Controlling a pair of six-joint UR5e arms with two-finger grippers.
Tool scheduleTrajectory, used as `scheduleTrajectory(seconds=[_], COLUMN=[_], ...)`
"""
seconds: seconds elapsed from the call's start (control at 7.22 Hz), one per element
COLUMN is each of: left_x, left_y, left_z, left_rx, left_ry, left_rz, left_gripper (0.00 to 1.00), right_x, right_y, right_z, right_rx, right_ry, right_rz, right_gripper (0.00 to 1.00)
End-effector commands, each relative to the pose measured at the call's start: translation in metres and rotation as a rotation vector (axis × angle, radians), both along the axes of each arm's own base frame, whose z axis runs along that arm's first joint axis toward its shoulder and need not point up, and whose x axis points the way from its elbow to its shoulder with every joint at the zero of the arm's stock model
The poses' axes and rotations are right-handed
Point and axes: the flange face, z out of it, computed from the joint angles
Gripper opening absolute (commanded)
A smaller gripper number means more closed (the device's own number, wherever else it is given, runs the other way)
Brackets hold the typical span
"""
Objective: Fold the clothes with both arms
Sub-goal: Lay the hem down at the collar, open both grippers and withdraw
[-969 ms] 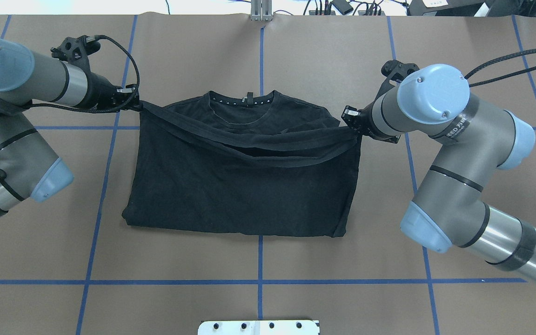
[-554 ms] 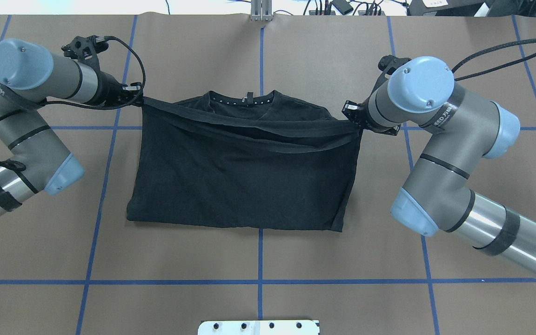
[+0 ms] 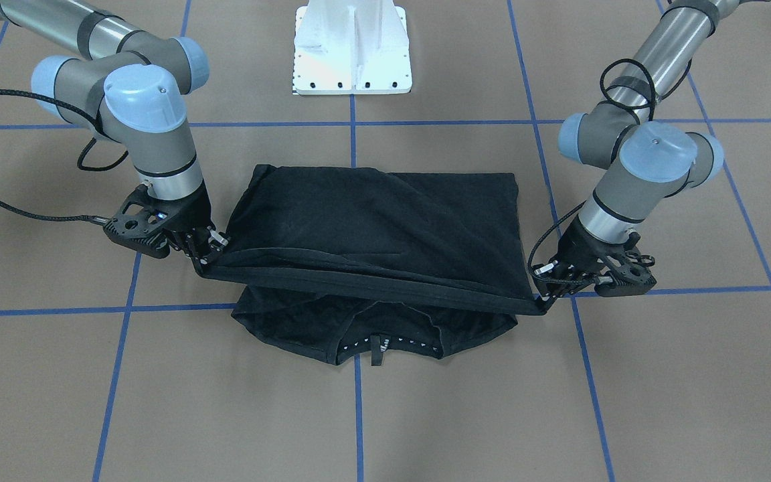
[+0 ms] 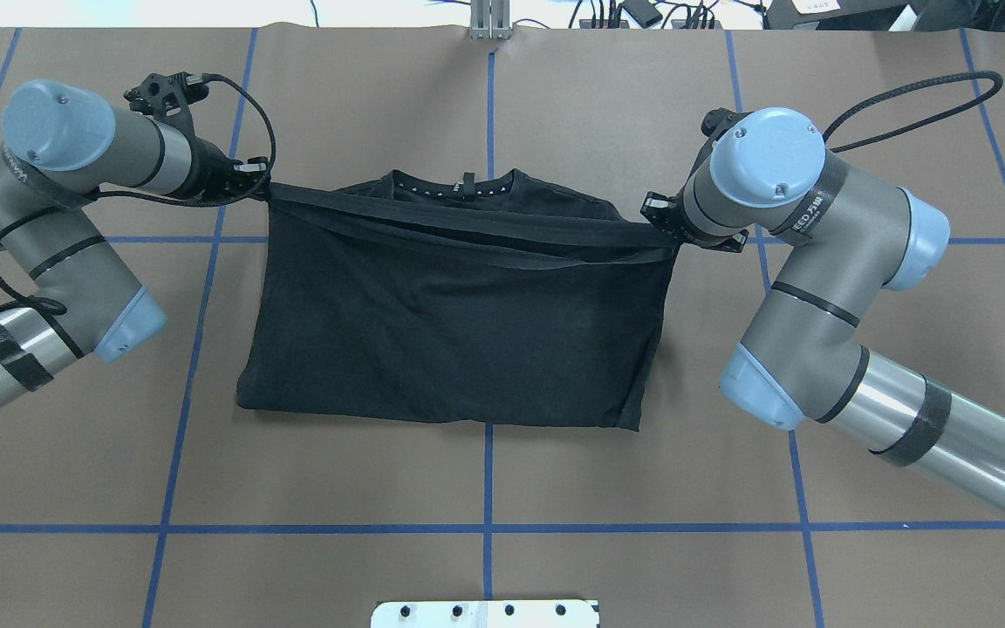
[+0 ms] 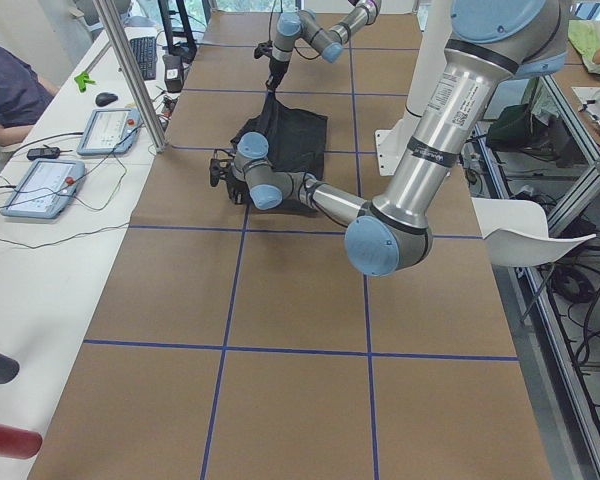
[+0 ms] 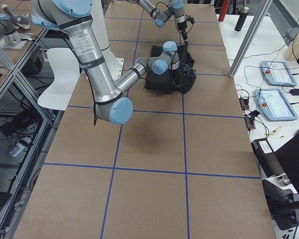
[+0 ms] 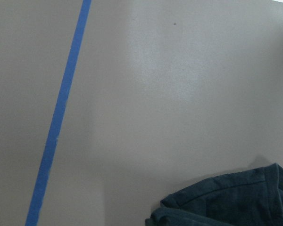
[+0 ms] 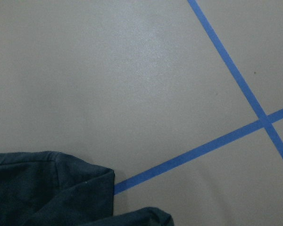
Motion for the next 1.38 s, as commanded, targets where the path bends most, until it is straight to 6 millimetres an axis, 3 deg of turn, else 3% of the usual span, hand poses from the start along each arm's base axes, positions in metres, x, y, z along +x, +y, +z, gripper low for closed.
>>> scheduleTrajectory(seconds=[0.0, 0.55, 0.69, 0.83, 0.97, 1.11, 1.25], left_x=[0.005, 0.005, 0.005, 0.005, 0.003, -0.006, -0.014], left_y=[-0.005, -0.005, -0.005, -0.005, -0.005, -0.007, -0.006], left_z=[0.0, -0.001, -0.001, -0.002, -0.005, -0.007, -0.013], left_rx=[-0.002, 0.033, 0.05, 0.052, 0.077, 0.127, 0.155], left_ry=[-0.005, -0.019, -0.027, -0.026, -0.029, -0.044, -0.043], left_rz=[0.003, 0.024, 0.035, 0.035, 0.044, 0.067, 0.077], left_gripper=[0.0, 0.04, 0.21, 0.48, 0.84, 1.0, 1.0], right_x=[-0.008, -0.012, -0.016, -0.016, -0.008, 0.003, 0.016], right_y=[-0.011, -0.024, -0.028, -0.032, -0.039, -0.049, -0.055], right_z=[-0.001, -0.001, 0.001, -0.001, -0.003, -0.012, -0.014], right_rx=[-0.006, -0.014, -0.02, -0.02, -0.014, 0.001, -0.024], right_ry=[0.009, 0.019, 0.025, 0.026, 0.026, 0.015, -0.021], right_rz=[0.002, 0.013, 0.013, 0.02, 0.024, 0.002, -0.041], right_gripper=[0.0, 0.0, 0.05, 0.58, 0.98, 1.0, 1.0])
